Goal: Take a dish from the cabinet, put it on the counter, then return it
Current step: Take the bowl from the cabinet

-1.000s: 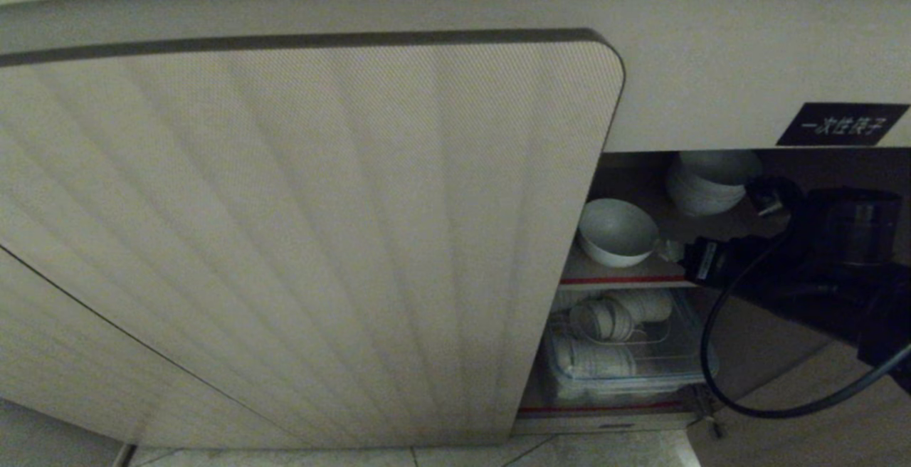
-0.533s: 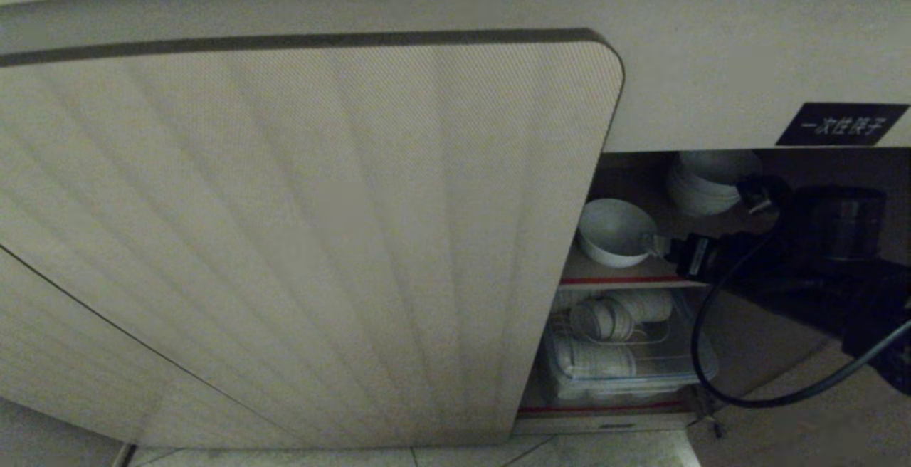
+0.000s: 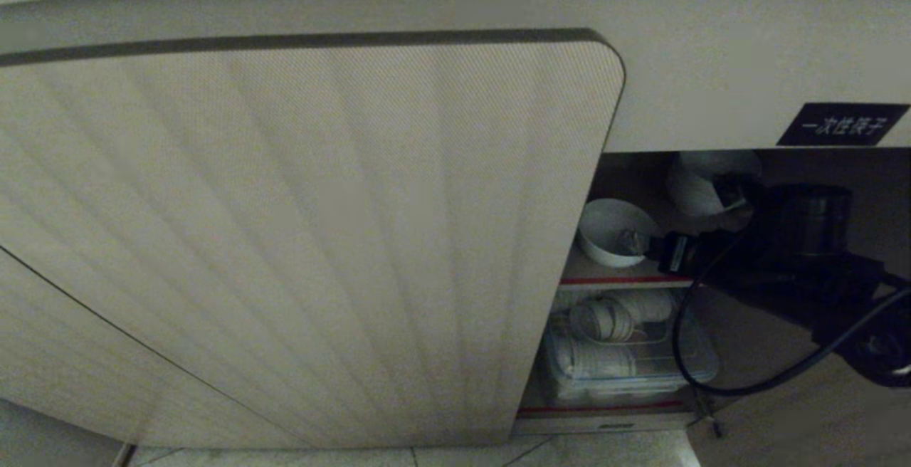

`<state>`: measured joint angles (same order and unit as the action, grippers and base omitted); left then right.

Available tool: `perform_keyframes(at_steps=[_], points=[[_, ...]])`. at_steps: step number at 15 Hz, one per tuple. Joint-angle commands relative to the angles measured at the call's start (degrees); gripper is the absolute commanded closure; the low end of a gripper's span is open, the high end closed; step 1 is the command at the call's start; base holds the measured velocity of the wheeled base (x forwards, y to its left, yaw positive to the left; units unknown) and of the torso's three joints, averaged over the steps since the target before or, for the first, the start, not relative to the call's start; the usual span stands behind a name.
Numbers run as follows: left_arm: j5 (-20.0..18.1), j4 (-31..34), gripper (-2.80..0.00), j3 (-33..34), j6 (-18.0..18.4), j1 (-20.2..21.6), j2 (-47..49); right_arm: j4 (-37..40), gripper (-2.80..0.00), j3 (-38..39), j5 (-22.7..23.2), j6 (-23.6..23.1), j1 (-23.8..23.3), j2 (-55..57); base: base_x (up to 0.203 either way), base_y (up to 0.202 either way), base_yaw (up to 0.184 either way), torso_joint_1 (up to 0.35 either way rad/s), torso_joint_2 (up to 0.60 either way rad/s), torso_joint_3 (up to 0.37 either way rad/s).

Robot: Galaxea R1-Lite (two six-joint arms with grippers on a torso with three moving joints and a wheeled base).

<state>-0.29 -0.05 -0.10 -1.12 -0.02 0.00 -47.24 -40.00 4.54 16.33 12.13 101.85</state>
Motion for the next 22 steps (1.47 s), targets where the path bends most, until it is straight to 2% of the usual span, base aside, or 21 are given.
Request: perform_keyframes(at_steps=[1,3,4,8,12,22], points=[[0.03,-0.04,0.0,0.01,-0.02,0.02,0.0,0.15,-2.8,-1.1,-2.69,-0.92,0.81,1.6,0.0,0.0,0.0,0.0,0.0,0.0],[0.0,-0.04,0.0,0.01,-0.02,0.02,0.0,0.46,-2.8,-3.72,-6.51,-0.81,2.04,3.37,0.0,0.0,0.0,0.0,0.0,0.0],[0.03,-0.13,0.0,0.01,-0.02,-0.06,0.0,0.56,-2.8,-4.44,-6.9,-0.84,2.19,3.77,0.0,0.0,0.0,0.0,0.0,0.0],[0.03,-0.04,0.0,0.01,-0.02,-0.05,0.0,1.0,-2.8,-4.93,-7.09,-0.82,2.19,3.87,0.0,0.0,0.0,0.0,0.0,0.0],[-0.06,-0.12,0.0,0.01,-0.02,-0.06,0.0,6.29,-2.8,-8.29,-7.85,-0.72,2.11,3.88,0.0,0.0,0.0,0.0,0.0,0.0],[-0.06,-0.04,0.0,0.01,-0.02,-0.06,0.0,13.24,-2.8,-13.36,-7.97,-0.34,2.02,5.18,0.0,0.0,0.0,0.0,0.0,0.0]])
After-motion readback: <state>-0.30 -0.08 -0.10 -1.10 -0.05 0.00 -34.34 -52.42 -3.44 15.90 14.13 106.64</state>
